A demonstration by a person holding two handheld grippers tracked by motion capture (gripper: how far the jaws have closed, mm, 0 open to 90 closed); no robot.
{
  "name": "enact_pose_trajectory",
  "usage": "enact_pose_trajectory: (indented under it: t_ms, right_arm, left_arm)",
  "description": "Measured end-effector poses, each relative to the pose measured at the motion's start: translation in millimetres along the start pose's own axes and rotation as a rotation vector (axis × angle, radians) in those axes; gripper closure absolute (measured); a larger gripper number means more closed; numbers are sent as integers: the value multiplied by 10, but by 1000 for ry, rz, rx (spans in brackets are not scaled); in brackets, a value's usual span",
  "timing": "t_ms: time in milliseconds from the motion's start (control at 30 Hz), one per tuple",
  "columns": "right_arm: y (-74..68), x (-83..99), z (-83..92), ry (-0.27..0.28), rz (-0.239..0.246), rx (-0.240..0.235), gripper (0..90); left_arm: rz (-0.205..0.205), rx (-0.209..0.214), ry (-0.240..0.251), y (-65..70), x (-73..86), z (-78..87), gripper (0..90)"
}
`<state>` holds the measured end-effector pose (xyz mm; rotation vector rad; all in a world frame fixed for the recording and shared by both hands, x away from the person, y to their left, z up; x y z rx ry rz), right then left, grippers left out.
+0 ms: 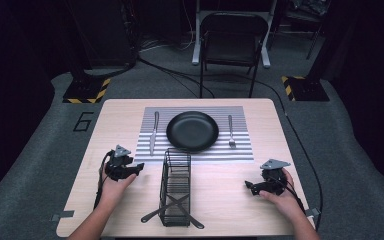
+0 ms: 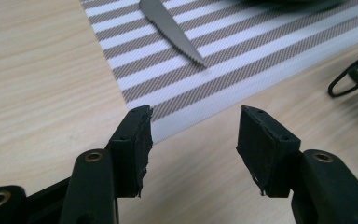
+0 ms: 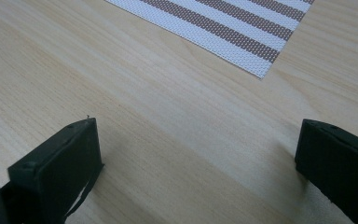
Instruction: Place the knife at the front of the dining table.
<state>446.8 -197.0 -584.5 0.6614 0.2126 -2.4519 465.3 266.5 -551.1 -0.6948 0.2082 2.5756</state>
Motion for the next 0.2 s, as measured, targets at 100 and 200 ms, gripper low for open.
enact_pose_trajectory:
  t_ms: [100,200]
  right_arm:
    - [0,0,0,0,0,0,0]
    - [-1,0,0,-1,-2,1,0]
  left_arm:
    - [-5,-68,-4,-112,110,3,438]
    - [23,-116,-14,-236,224,-12,417]
Point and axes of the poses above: each handheld gripper's, and its own axes: z roughly backward along the jaws, x roughly out of its underside, y roughly to its right, the point moved 8 cm from there along -z, roughly forward along the jaws, and after that the axes turned 15 degrees about -y, right-handed, at the moved point
